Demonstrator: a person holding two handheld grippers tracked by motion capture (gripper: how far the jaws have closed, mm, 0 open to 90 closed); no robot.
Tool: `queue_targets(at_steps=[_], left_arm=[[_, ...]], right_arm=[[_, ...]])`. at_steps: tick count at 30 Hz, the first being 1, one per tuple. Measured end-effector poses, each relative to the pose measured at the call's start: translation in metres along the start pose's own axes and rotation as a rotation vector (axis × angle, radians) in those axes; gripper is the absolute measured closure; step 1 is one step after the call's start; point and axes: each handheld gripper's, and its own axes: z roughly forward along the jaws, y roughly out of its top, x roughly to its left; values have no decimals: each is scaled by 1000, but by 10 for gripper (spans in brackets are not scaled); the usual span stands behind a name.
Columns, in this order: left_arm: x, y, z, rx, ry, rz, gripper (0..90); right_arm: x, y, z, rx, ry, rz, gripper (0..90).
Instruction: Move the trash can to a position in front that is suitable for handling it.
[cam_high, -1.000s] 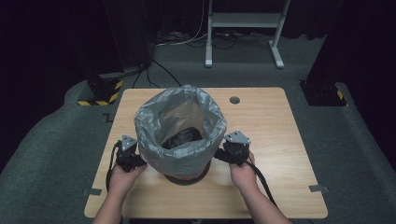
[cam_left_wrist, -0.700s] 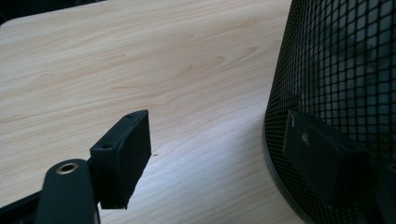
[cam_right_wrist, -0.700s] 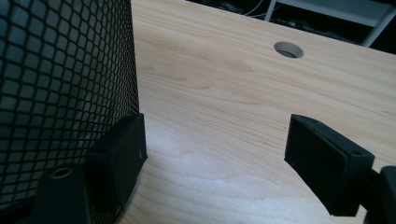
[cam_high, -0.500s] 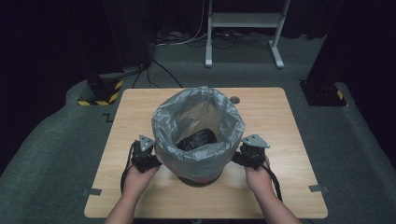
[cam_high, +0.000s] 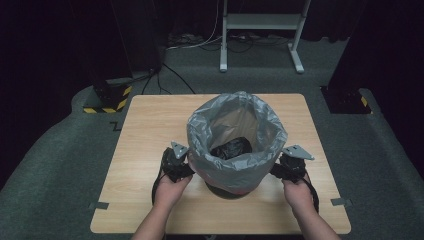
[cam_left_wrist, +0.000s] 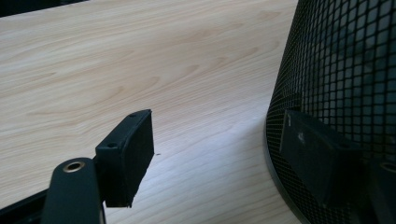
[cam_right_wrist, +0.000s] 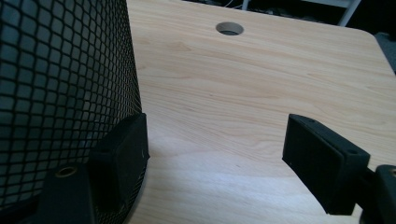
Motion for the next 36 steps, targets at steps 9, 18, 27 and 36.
queue_targets(at_steps=[9, 18, 27, 36], left_arm=[[-20, 8, 7, 6, -21, 13, 257], [-26, 8, 11, 0, -50, 8, 260], [-27, 1, 14, 4, -83, -21, 256], [-35, 8, 23, 9, -65, -41, 245]], right_arm=[[-22, -7, -9, 4, -16, 19, 216], [-31, -11, -14, 5, -25, 34, 212], [-33, -14, -15, 4, -29, 13, 169], [-43, -14, -14, 2, -50, 46, 185]])
